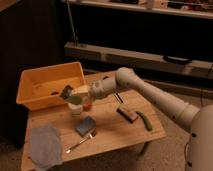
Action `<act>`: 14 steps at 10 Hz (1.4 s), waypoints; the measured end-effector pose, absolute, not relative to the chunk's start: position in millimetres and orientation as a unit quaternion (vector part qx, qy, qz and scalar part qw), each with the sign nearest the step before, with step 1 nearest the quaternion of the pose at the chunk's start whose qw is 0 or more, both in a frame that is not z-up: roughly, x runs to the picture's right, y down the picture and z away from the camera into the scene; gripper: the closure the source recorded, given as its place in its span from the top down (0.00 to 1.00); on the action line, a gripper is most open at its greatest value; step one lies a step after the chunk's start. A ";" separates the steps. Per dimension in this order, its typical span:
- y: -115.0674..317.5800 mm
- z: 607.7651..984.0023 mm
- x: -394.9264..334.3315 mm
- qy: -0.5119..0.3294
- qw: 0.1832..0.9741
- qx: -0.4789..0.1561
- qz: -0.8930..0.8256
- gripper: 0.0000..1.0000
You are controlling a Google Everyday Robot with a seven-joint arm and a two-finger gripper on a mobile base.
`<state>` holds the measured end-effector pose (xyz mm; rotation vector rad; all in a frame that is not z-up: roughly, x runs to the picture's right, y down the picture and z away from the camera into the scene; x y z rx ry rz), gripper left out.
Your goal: Stack cups into tray
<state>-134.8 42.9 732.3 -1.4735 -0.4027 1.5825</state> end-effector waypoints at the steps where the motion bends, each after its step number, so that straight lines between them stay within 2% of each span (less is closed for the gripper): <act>1: 43.6 735.5 -136.2 -0.161 0.451 -0.598 0.643 0.31; 14: 45.4 755.2 -138.6 -0.158 0.424 -0.610 0.651 0.31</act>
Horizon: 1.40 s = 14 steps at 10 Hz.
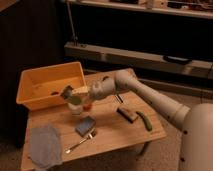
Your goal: Stack cups into tray
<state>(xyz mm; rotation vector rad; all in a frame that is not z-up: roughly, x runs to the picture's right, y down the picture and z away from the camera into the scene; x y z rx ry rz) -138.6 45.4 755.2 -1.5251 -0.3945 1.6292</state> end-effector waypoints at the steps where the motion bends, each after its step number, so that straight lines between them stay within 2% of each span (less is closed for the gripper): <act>1: 45.7 755.8 -138.1 -0.157 0.423 -0.610 0.652 0.31; 6: 47.8 762.2 -130.5 -0.155 0.418 -0.608 0.657 0.33; 8: 48.8 764.0 -127.8 -0.153 0.417 -0.608 0.658 0.48; 9: 49.6 765.2 -127.2 -0.153 0.416 -0.608 0.659 0.63; 10: 50.2 765.6 -127.3 -0.153 0.416 -0.608 0.659 0.70; 12: 50.9 766.3 -127.4 -0.153 0.414 -0.608 0.660 0.78; 14: 51.6 766.3 -128.8 -0.153 0.413 -0.608 0.660 0.78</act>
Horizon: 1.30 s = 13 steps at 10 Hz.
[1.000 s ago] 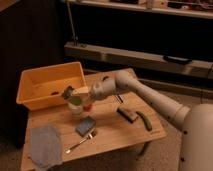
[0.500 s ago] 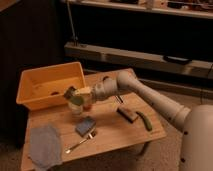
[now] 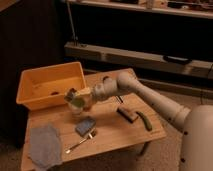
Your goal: Stack cups into tray
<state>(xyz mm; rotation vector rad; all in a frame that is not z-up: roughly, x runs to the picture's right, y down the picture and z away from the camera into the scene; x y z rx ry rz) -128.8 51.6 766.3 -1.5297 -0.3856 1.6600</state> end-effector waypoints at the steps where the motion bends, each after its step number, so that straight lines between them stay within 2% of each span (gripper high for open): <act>1: 51.4 765.7 -129.8 -0.154 0.413 -0.608 0.660 0.78; 13: 54.8 766.7 -132.4 -0.152 0.405 -0.612 0.662 0.78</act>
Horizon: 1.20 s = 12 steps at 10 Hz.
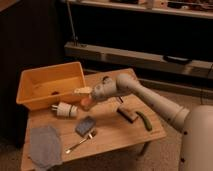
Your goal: Stack cups into tray
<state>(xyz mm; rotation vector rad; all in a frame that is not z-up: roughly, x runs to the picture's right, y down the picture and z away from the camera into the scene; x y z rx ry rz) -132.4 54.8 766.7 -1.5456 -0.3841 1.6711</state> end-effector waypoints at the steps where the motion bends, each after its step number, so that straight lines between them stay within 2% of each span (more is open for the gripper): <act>1: 55.0 766.9 -132.5 -0.152 0.405 -0.612 0.662 0.78; 6: 54.9 766.8 -132.0 -0.146 0.404 -0.613 0.663 0.78; 9: 52.5 759.5 -151.5 -0.083 0.426 -0.591 0.680 0.78; 12: 50.7 762.5 -158.1 -0.055 0.420 -0.579 0.697 0.78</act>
